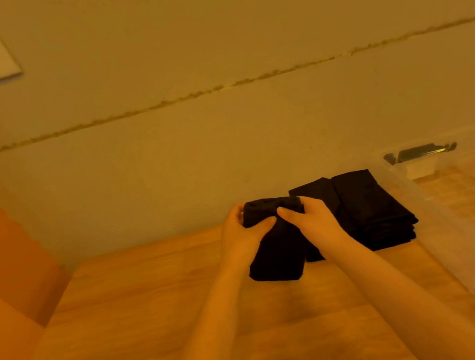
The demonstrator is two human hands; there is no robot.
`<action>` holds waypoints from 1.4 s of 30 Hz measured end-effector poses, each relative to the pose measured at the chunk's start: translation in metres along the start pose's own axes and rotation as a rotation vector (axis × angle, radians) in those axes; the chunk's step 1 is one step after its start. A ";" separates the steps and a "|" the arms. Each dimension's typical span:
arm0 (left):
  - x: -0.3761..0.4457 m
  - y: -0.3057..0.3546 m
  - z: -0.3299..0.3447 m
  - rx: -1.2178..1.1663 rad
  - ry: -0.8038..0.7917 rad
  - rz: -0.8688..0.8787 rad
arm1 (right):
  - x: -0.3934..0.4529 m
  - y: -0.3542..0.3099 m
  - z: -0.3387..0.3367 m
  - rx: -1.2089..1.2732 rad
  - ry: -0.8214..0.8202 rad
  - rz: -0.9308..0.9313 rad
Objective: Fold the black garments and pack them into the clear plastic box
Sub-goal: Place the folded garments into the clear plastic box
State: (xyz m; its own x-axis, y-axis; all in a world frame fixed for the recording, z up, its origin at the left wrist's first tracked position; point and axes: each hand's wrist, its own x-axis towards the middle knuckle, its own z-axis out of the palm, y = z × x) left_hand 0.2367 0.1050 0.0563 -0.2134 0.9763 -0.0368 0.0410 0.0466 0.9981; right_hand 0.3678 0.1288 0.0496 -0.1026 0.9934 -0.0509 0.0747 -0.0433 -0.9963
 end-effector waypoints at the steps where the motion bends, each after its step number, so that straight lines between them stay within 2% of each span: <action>1: 0.006 0.002 -0.002 -0.059 -0.052 -0.043 | 0.004 -0.003 0.000 0.007 -0.001 0.018; 3: 0.020 0.006 -0.008 -0.167 -0.139 -0.144 | 0.012 -0.008 0.000 0.017 -0.049 0.072; 6: 0.038 0.006 -0.013 -0.223 -0.170 -0.177 | 0.023 -0.017 0.003 -0.002 -0.086 0.110; 9: 0.052 0.011 -0.015 -0.292 -0.189 -0.201 | 0.031 -0.025 0.005 0.038 -0.001 0.054; 12: 0.061 0.024 -0.011 -0.275 -0.195 -0.188 | 0.037 -0.034 0.002 0.184 0.087 0.056; 16: 0.066 0.053 0.000 -0.268 -0.168 -0.201 | 0.043 -0.056 -0.008 0.256 0.088 0.088; 21: 0.064 0.099 0.028 -0.305 -0.204 -0.307 | 0.036 -0.096 -0.040 0.261 0.127 0.093; 29: 0.059 0.145 0.133 -0.295 -0.395 -0.547 | 0.012 -0.124 -0.153 0.275 0.160 0.121; 33: 0.067 0.138 0.201 -0.385 -0.437 -0.682 | 0.015 -0.117 -0.225 0.233 0.035 0.155; 38: 0.070 0.115 0.283 -0.521 -0.398 -0.765 | 0.028 -0.088 -0.306 0.188 -0.050 0.358; 42: 0.078 0.095 0.320 -0.492 -0.348 -0.855 | 0.033 -0.057 -0.340 0.183 -0.103 0.478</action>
State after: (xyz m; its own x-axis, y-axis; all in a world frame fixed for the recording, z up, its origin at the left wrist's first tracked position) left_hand 0.5358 0.2536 0.1319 0.3114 0.6691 -0.6748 -0.4095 0.7353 0.5401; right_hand 0.6975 0.2003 0.1280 -0.1971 0.8428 -0.5008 -0.0361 -0.5167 -0.8554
